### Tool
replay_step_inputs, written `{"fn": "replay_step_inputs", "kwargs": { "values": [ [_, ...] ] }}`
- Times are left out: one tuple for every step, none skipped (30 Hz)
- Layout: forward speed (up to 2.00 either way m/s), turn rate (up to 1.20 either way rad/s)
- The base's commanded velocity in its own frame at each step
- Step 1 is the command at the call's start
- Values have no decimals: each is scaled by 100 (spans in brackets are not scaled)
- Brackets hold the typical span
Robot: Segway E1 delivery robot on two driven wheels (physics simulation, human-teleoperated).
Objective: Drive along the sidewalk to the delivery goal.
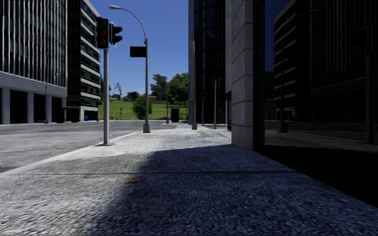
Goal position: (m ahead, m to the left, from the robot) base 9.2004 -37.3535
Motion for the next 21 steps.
{"fn": "replay_step_inputs", "kwargs": {
  "values": [
    [200, 0],
    [200, 0],
    [200, 0],
    [200, 0],
    [200, 0],
    [200, 0],
    [200, 0],
    [200, 0],
    [200, 0],
    [200, 0],
    [200, 0],
    [200, 0],
    [200, 0],
    [200, 0],
    [200, 0],
    [200, 0],
    [200, 0],
    [200, 0],
    [200, 0],
    [200, 0],
    [200, 0]
  ]
}}
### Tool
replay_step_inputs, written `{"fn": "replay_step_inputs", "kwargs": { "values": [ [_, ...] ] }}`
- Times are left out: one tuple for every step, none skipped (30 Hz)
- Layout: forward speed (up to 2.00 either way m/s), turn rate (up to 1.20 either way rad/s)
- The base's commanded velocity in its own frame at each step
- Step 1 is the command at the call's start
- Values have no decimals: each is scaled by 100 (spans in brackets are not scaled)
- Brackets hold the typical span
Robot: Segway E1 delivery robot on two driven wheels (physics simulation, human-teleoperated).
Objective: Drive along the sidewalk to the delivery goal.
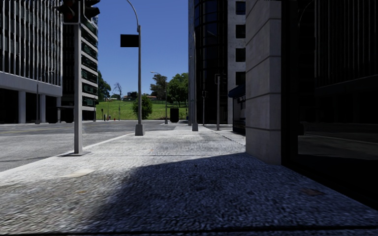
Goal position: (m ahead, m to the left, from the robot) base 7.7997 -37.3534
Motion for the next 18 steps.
{"fn": "replay_step_inputs", "kwargs": {
  "values": [
    [200, 0],
    [200, 0],
    [200, 0],
    [200, 0],
    [200, 0],
    [200, 0],
    [200, 0],
    [200, 0],
    [200, 0],
    [200, 0],
    [200, 0],
    [200, 0],
    [200, 0],
    [200, 0],
    [200, 0],
    [200, 0],
    [200, 0],
    [200, 0]
  ]
}}
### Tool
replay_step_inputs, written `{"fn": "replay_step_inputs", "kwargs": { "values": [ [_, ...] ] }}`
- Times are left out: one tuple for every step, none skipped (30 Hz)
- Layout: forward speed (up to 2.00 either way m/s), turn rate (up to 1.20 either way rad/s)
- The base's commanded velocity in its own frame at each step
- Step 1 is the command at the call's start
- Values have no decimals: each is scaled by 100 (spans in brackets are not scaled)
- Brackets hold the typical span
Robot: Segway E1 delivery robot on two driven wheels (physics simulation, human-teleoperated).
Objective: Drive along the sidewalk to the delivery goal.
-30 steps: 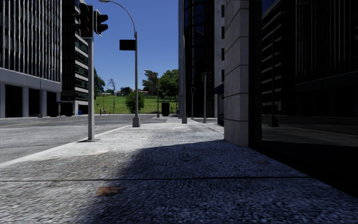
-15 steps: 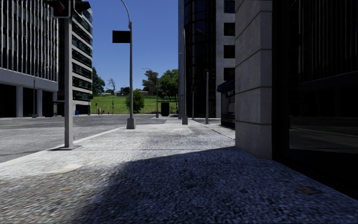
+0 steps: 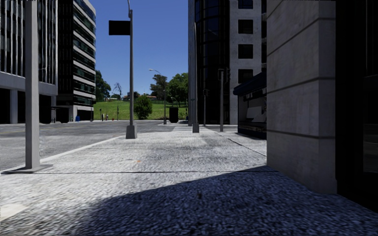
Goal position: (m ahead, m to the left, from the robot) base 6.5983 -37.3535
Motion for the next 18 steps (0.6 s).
{"fn": "replay_step_inputs", "kwargs": {
  "values": [
    [200, 0],
    [200, 0],
    [200, 0],
    [200, 0],
    [200, 0],
    [200, 0],
    [200, 0],
    [200, 0],
    [200, 0],
    [200, 0],
    [200, 0],
    [200, 0],
    [200, 0],
    [200, 0],
    [200, 0],
    [200, 0],
    [200, 0],
    [200, 0]
  ]
}}
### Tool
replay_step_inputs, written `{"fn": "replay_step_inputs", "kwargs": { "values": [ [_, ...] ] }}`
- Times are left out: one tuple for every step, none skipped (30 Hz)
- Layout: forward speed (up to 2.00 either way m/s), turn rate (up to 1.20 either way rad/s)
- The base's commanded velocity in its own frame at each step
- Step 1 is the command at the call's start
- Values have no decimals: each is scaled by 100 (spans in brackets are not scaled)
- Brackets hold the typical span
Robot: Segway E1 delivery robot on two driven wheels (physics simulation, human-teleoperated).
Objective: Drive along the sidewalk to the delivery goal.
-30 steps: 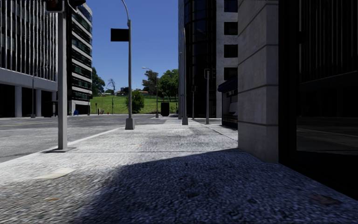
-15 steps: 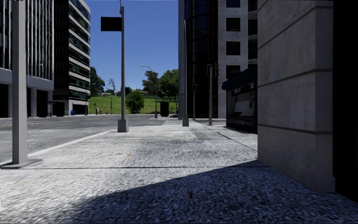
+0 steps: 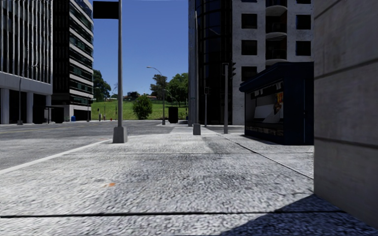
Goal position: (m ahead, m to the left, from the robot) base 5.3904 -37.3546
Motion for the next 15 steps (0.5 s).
{"fn": "replay_step_inputs", "kwargs": {
  "values": [
    [200, 0],
    [200, 0],
    [200, 0],
    [200, 0],
    [200, 0],
    [200, 0],
    [200, 0],
    [200, 0],
    [200, 0],
    [200, 0],
    [200, 0],
    [200, 0],
    [200, 0],
    [200, 0],
    [200, 0]
  ]
}}
